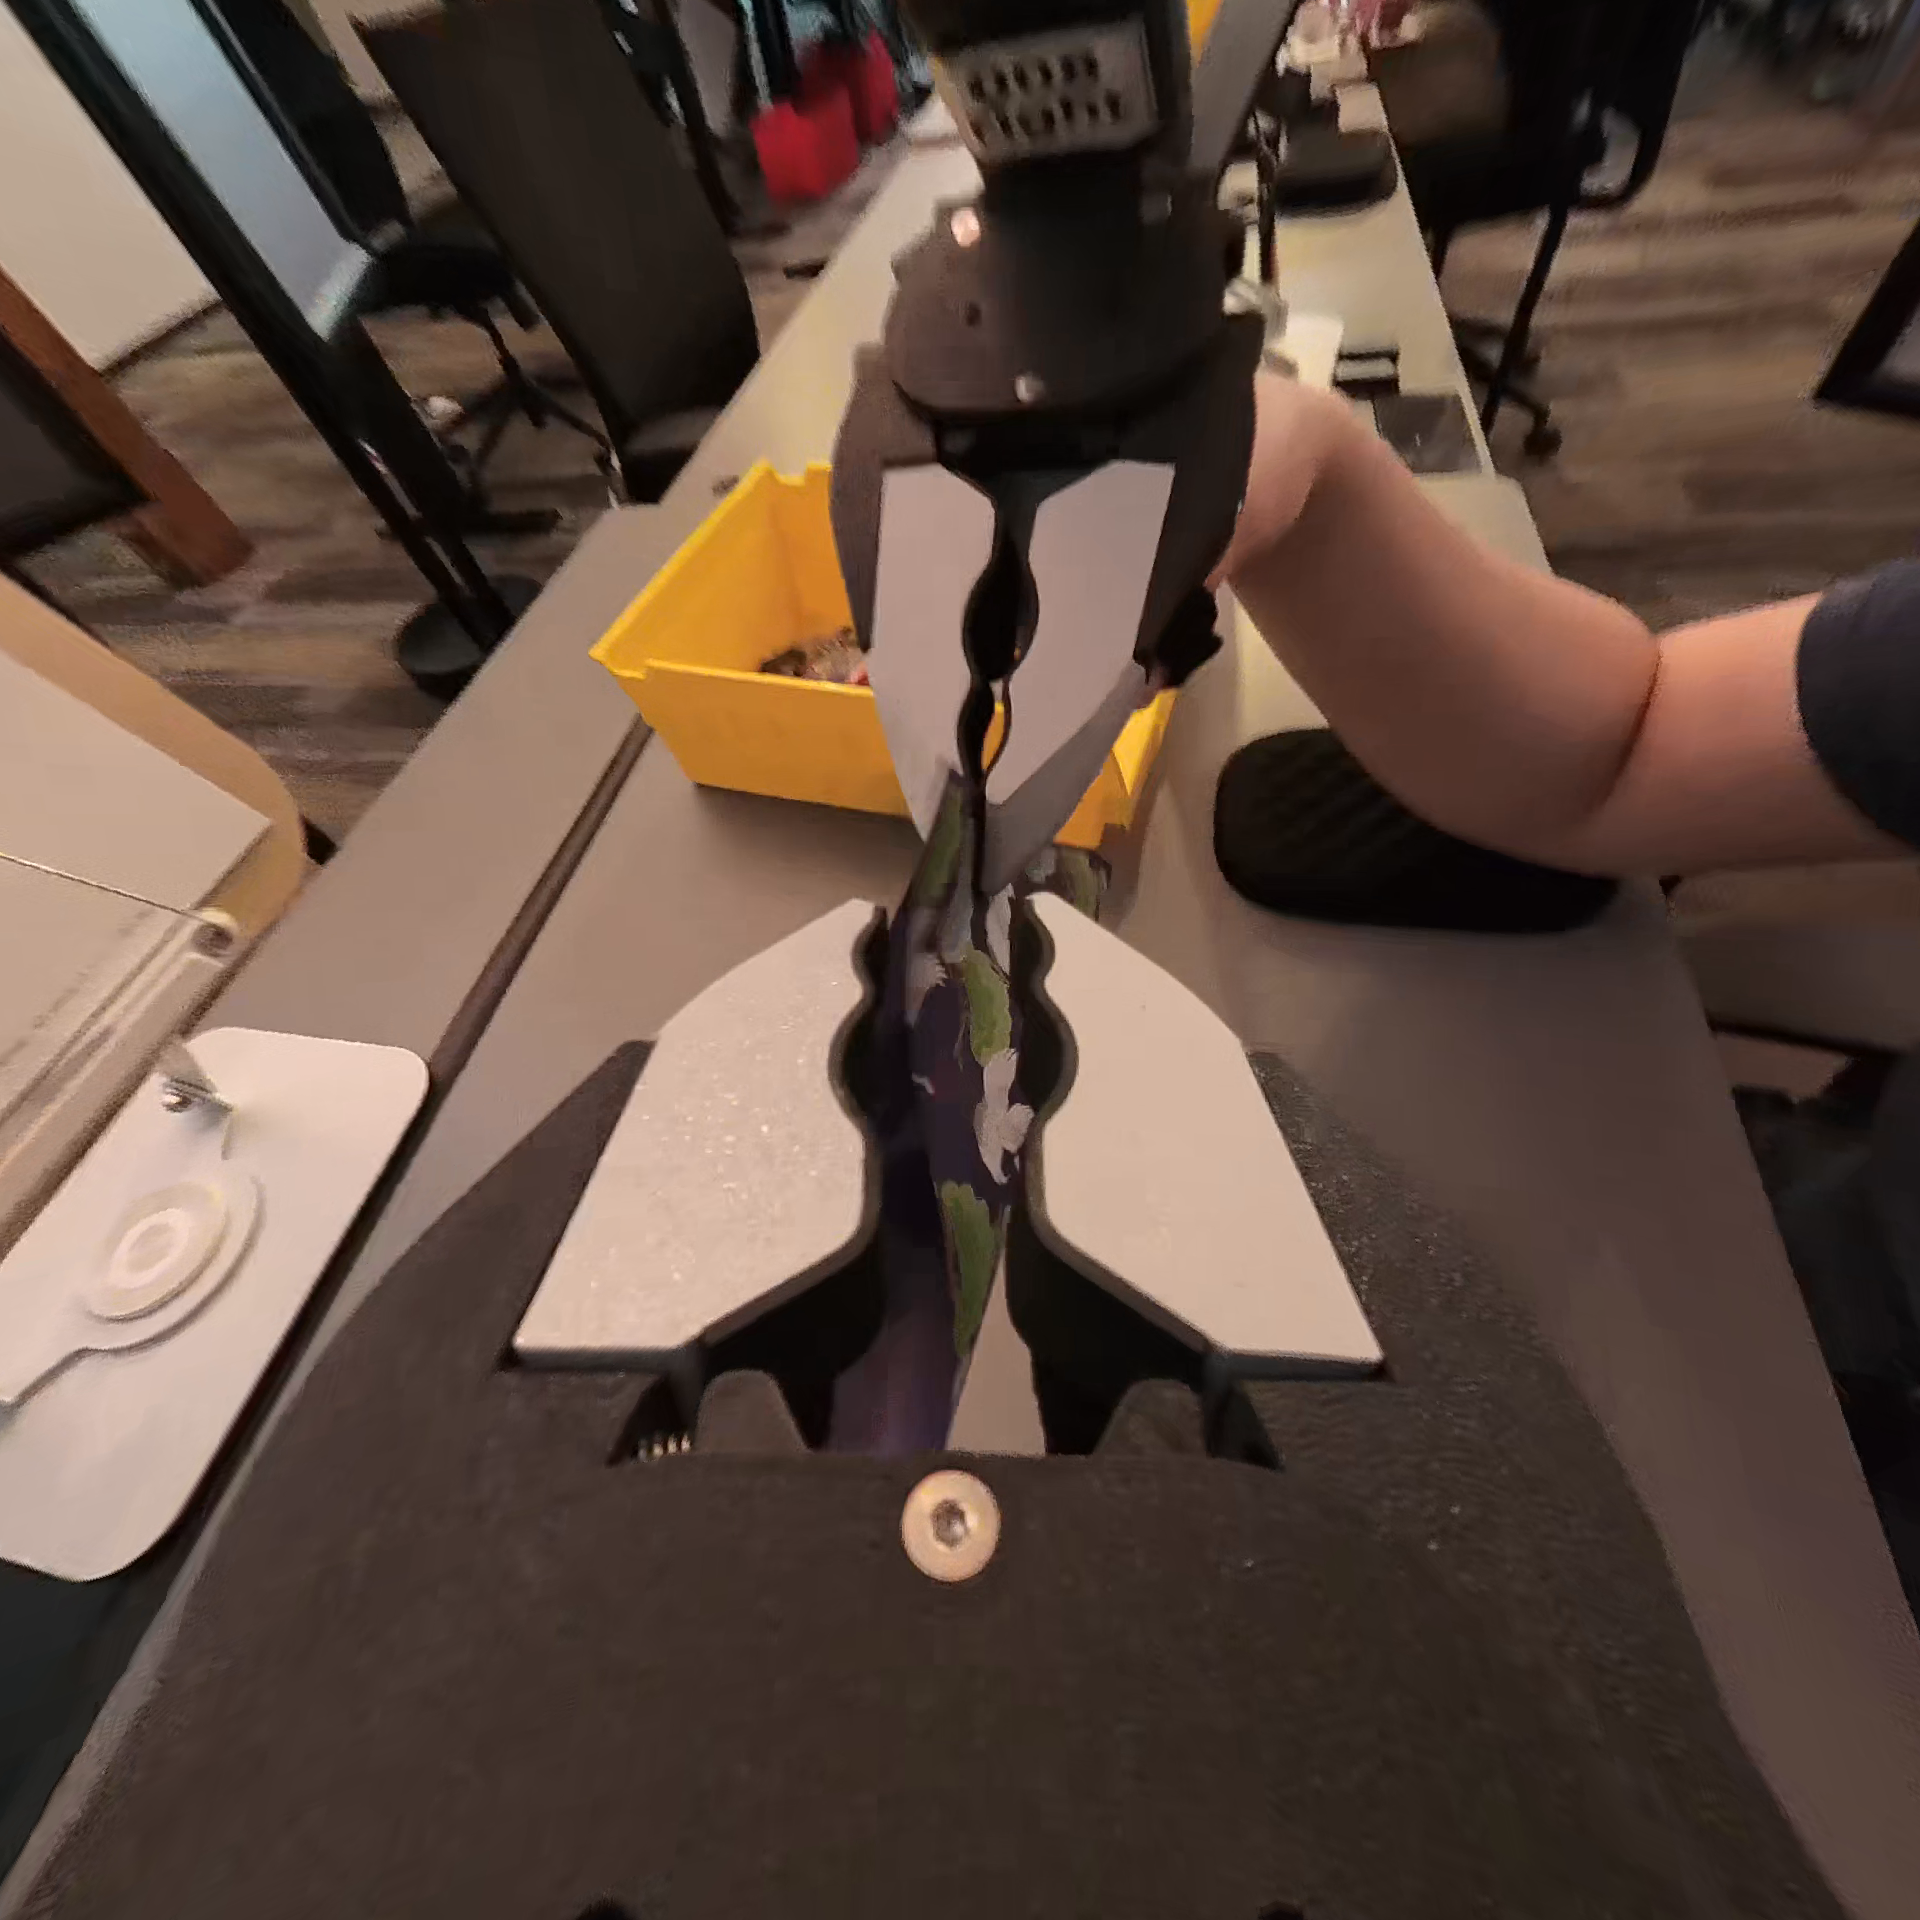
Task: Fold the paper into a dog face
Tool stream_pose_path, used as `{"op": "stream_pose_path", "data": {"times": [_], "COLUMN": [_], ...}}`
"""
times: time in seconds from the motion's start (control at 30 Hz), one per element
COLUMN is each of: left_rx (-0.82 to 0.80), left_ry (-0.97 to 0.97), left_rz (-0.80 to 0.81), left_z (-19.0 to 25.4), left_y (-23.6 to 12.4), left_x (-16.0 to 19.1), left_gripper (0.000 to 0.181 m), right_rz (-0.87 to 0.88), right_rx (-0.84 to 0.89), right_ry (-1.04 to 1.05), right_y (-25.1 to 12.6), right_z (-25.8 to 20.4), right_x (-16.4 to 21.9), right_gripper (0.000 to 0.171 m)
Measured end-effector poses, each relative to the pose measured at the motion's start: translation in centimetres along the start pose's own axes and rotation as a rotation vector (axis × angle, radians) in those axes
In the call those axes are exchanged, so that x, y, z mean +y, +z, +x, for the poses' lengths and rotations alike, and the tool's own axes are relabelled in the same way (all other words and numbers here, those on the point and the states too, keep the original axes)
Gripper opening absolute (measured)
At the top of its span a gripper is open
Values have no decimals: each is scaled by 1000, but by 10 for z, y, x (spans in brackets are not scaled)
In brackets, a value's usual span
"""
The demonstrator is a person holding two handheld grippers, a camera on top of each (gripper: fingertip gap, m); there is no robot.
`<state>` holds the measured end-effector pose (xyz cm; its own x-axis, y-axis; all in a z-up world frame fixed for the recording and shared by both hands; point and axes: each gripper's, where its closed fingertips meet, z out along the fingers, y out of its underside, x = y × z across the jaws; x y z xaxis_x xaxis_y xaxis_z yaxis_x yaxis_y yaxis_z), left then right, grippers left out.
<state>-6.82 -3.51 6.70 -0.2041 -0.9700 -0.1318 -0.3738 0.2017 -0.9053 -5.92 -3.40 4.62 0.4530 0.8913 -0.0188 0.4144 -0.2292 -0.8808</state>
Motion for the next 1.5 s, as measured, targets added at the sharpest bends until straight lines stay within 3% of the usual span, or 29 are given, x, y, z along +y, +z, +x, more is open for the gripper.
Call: {"op": "stream_pose_path", "data": {"times": [0.4, 0.53, 0.6, 0.67, 0.77, 0.9, 1.0, 1.1, 1.23, 1.5], "left_rx": [50, 72, 122, 119, 81, 56, 75, 100, 110, 113], "left_ry": [78, 80, 77, 67, 28, -85, -122, -120, -117, -78], "left_rz": [-80, -123, -122, -112, -64, 53, 129, 162, 159, 107], "left_z": [9, 11, 17, 16, 6, -8, -10, -7, -4, 1], "left_y": [10, 16, 17, 17, 13, -2, -13, -18, -16, -8], "left_x": [19, 27, 28, 26, 19, 6, -3, -8, -9, -4], "left_gripper": [31, 18, 0, 0, 0, 0, 0, 0, 0, 0], "right_rz": [-126, -131, -130, -120, -67, 146, 288, 213, 92, 55], "right_rx": [-57, -50, -40, -35, 52, 201, 163, 94, 139, 171], "right_ry": [-101, -113, -118, -122, -143, -216, -259, -221, -158, -90], "right_y": [10, 8, 7, 5, -2, -40, -67, -59, -35, -22], "right_z": [-17, -17, -15, -14, -3, 1, -21, -28, -8, 3], "right_x": [17, 17, 17, 16, 5, -35, -55, -44, -26, -21], "right_gripper": [1, 1, 1, 1, 20, 23, 2, 4, 13, 18]}}
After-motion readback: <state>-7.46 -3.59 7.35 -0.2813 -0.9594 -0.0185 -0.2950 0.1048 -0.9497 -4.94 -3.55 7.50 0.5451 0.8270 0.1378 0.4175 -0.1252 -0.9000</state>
